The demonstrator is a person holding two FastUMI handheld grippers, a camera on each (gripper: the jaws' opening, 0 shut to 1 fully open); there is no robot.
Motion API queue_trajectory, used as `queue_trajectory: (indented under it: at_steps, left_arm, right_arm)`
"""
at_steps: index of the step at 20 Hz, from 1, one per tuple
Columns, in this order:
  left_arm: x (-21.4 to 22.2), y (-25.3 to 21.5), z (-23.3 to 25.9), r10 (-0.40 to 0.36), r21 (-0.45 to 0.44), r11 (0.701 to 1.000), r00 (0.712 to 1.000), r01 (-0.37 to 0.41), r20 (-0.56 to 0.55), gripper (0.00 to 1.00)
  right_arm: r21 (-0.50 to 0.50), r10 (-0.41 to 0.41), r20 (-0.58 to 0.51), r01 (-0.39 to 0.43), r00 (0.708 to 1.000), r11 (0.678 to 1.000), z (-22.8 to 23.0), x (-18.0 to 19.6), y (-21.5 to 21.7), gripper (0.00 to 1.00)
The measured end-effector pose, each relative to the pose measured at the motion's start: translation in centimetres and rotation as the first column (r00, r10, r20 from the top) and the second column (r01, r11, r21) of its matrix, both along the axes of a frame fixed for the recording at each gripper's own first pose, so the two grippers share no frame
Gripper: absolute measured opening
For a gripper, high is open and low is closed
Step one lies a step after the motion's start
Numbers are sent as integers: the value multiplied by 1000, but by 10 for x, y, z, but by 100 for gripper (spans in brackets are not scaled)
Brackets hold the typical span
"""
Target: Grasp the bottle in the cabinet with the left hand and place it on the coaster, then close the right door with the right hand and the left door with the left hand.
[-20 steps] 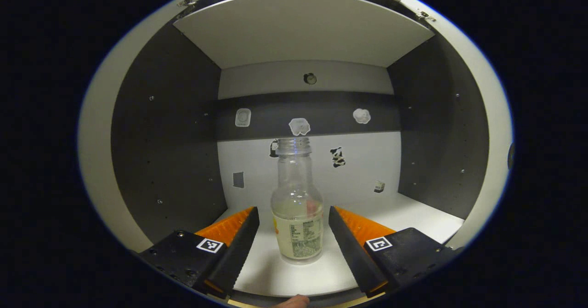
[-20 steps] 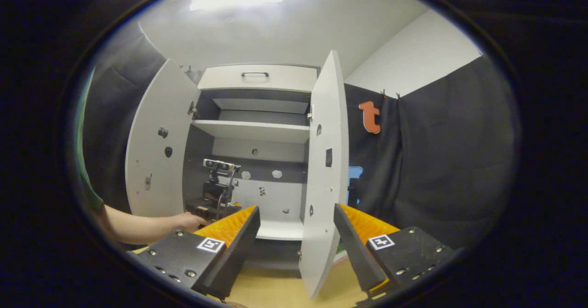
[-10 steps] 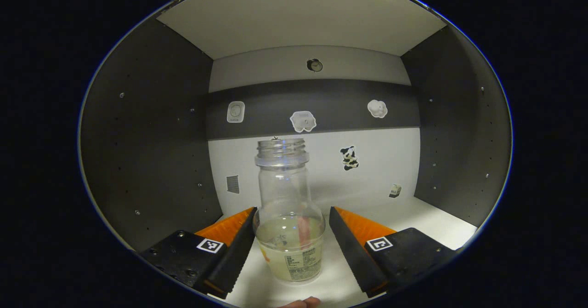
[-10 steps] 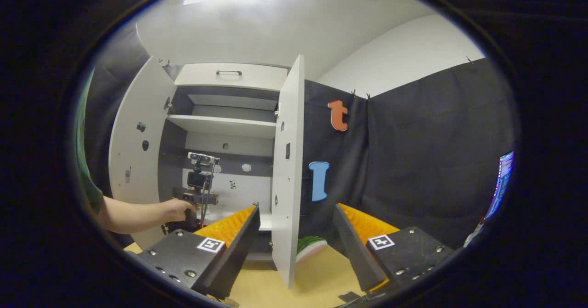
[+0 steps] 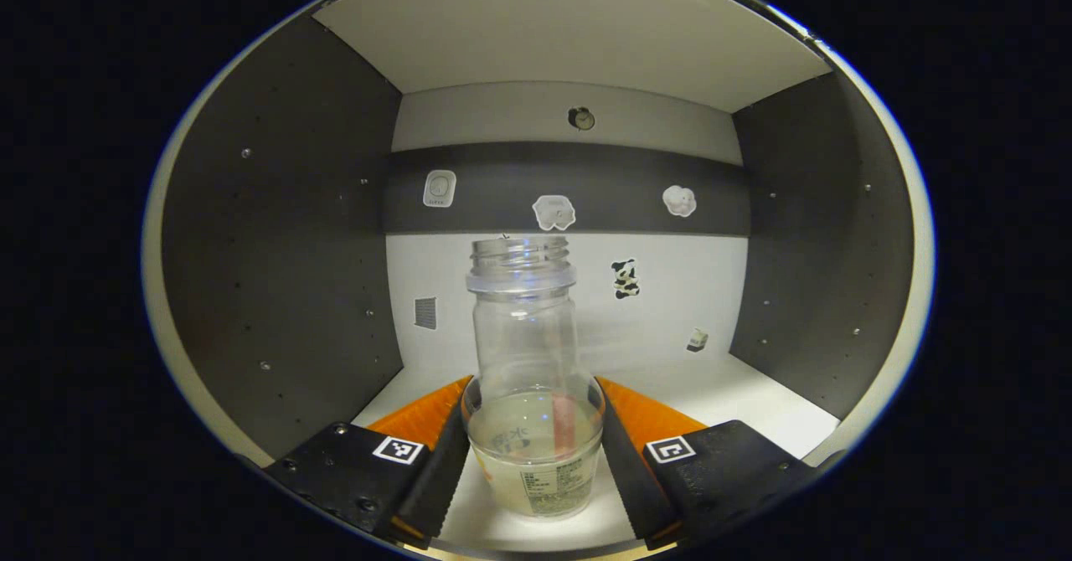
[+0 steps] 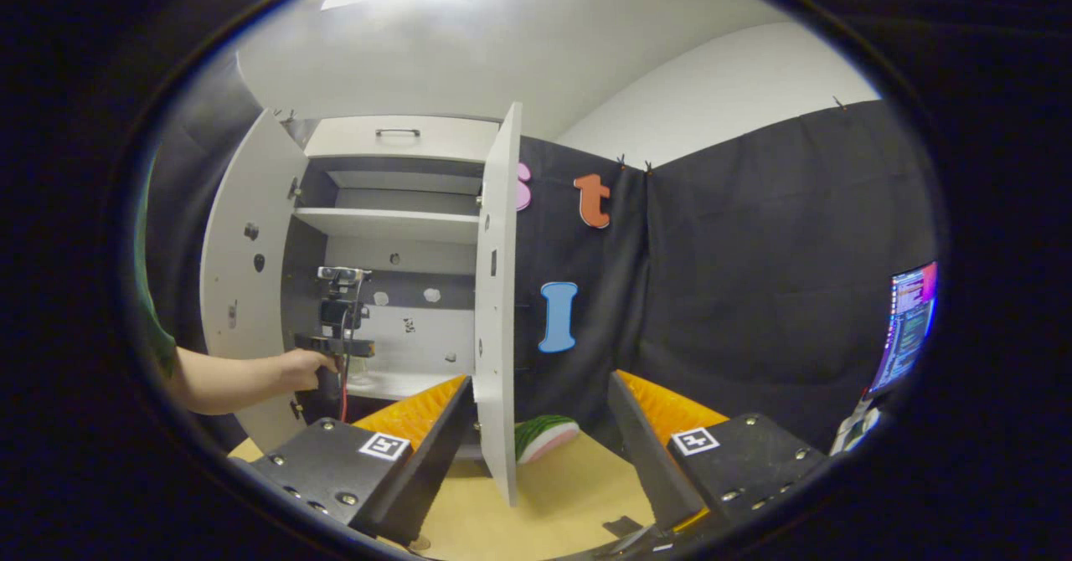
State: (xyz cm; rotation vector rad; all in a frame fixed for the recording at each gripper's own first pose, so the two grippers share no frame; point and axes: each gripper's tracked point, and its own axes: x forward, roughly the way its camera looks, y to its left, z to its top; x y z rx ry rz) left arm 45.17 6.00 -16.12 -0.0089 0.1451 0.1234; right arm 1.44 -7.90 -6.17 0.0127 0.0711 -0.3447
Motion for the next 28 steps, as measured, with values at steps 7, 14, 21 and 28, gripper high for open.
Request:
queue_trajectory:
  at_steps: [7,14,21,28]
  left_arm:
    - [-98,-10,33,-34,-8,999,999,34,37,81]
    - [-207,-31,9,-76,-9,997,997,77,33,81]
    - [-286,-40,-78,-93,-42,995,996,92,-14,82]
    - [-329,-99,-175,-292,-1,956,955,292,-43,81]
  right_arm:
    - [23,81,-9,-80,997,996,-6,-29,5,98]
    - [78,183,-12,-182,983,980,-21,-63,18,98]
    - [68,242,28,-243,970,968,-39,-71,15,98]
    - [129,308,71,-315,949,941,-53,-32,28,98]
